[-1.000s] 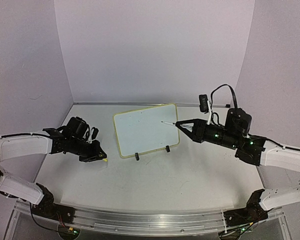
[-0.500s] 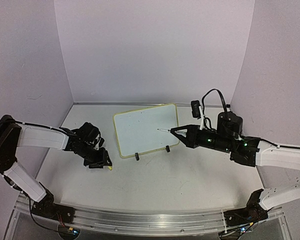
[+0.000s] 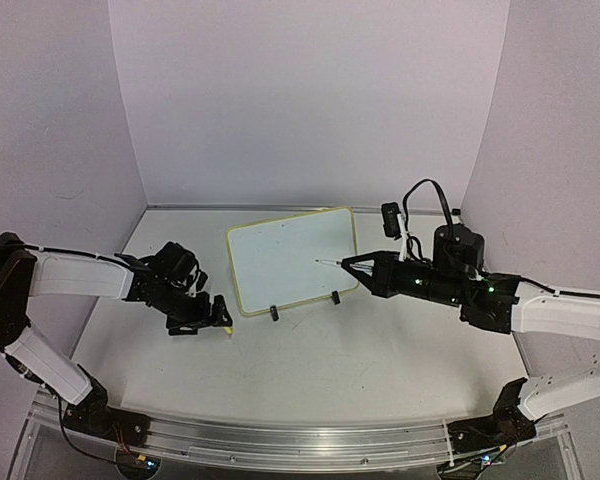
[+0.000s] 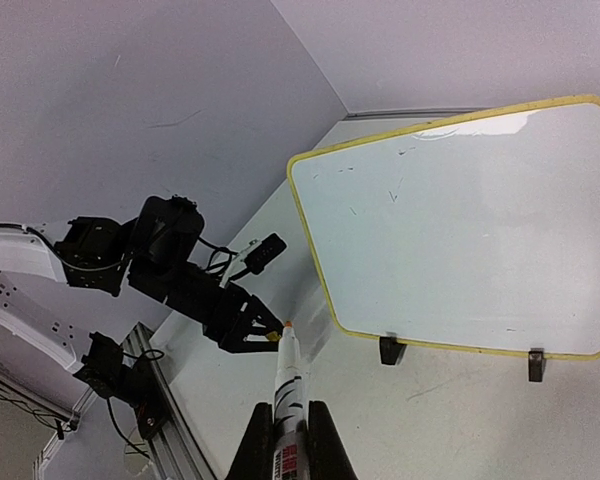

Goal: Write a sentence on the whiteboard
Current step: Hold the whiteboard at the center of the board.

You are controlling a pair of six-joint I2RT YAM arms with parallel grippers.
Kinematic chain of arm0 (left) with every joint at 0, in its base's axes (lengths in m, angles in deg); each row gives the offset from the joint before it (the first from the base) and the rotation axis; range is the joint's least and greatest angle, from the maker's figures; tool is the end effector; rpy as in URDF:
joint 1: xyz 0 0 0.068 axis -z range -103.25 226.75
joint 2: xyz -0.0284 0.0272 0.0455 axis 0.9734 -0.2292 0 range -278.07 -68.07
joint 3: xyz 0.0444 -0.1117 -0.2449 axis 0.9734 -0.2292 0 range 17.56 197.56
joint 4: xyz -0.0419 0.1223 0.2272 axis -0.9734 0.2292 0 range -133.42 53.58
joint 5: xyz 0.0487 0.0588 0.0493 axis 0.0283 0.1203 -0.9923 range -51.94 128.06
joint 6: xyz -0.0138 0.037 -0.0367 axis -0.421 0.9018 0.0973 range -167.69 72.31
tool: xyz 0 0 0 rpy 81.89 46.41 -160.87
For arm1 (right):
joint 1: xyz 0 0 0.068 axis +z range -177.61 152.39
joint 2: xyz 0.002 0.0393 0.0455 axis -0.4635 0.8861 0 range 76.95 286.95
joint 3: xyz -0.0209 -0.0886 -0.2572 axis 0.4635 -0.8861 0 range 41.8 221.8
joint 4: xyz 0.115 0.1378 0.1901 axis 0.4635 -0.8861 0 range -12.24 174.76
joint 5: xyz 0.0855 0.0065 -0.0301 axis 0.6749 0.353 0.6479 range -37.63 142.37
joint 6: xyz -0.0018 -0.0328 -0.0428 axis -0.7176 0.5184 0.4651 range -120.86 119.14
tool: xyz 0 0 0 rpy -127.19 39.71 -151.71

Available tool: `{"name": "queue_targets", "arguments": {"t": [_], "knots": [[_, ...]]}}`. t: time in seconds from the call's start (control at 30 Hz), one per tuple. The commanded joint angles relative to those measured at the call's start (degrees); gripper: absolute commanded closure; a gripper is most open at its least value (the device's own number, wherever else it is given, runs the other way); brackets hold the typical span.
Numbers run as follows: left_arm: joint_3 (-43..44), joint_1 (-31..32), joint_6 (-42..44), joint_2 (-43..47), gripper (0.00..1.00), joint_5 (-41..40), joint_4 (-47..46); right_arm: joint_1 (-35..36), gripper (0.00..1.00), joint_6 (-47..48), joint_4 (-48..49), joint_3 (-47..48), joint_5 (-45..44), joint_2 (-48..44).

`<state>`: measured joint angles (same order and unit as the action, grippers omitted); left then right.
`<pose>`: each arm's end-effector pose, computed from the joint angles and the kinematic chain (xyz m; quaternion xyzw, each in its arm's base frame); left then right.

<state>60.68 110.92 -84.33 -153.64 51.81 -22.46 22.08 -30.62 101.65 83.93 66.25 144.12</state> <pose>0.2181 -0.1584 0.1586 0.0067 0.9665 -0.2273 0.1187 0.1697 0.2132 0.2921 -0.2077 0.7251 0.4858 0.4417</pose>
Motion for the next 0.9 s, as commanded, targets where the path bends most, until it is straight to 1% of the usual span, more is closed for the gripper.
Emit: {"name": "queue_targets", "arguments": {"t": [0.0,0.2,0.43,0.87], "knots": [[-0.71,0.19,0.23,3.96,0.01,0.26,-2.39,0.46,1.00,0.59,0.51,1.83,-1.17,-0.19],[-1.55,0.19,0.65,5.10,0.01,-1.18,-1.80,0.56,1.00,0.50,0.51,1.56,-1.58,-0.51],[1.18,1.38,3.70,2.48,0.01,-8.00,5.50,0.73,1.00,0.32,0.51,1.55,-1.85,-0.22],[5.13,4.27,6.19,-3.12,0.01,-15.16,11.13,1.16,1.00,-0.11,0.51,1.64,-2.42,0.15]]}}
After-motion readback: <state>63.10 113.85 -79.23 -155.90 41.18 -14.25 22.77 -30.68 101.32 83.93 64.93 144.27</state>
